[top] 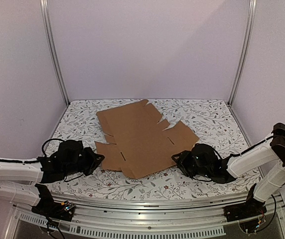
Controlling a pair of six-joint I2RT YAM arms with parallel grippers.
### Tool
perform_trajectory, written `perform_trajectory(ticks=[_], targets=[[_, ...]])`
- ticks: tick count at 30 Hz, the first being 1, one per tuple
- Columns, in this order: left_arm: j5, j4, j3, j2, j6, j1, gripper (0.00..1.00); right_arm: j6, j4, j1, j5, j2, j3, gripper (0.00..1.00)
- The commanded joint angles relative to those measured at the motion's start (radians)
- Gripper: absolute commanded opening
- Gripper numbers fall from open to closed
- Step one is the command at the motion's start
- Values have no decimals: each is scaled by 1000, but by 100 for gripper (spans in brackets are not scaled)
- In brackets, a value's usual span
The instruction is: Fold the paper box
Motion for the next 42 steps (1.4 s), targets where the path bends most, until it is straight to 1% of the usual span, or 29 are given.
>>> perform_trajectory(ticks=[1, 3, 8, 13, 18, 22, 29, 32, 38, 42], targets=[[5, 7, -3, -7, -2, -29, 0, 3, 43, 11, 3, -5, -3, 50], [2, 1, -8, -14, -4, -32, 0, 0, 43, 11, 12, -19, -8, 48], [1, -16, -20, -30, -11, -42, 0, 0, 72, 11, 23, -44, -20, 46], [1, -23, -25, -39, -17, -55, 0, 3, 120, 12, 41, -64, -32, 45], [-6, -31, -37, -50, -26, -67, 0, 1, 133, 11, 59, -103, -39, 45], [-14, -26, -45, -56, -33, -76, 0, 0, 138, 12, 71, -129, -43, 46], [-21, -18, -55, -55, -39, -88, 0, 1, 166, 24, 100, -160, -55, 53], [-22, -13, -55, -54, -40, -91, 0, -2, 166, 26, 104, -172, -57, 53], [-24, -6, -50, -45, -36, -102, 0, -7, 157, 29, 104, -172, -57, 47], [-27, -4, -52, -46, -31, -104, 0, -10, 122, 31, 104, -173, -55, 45]])
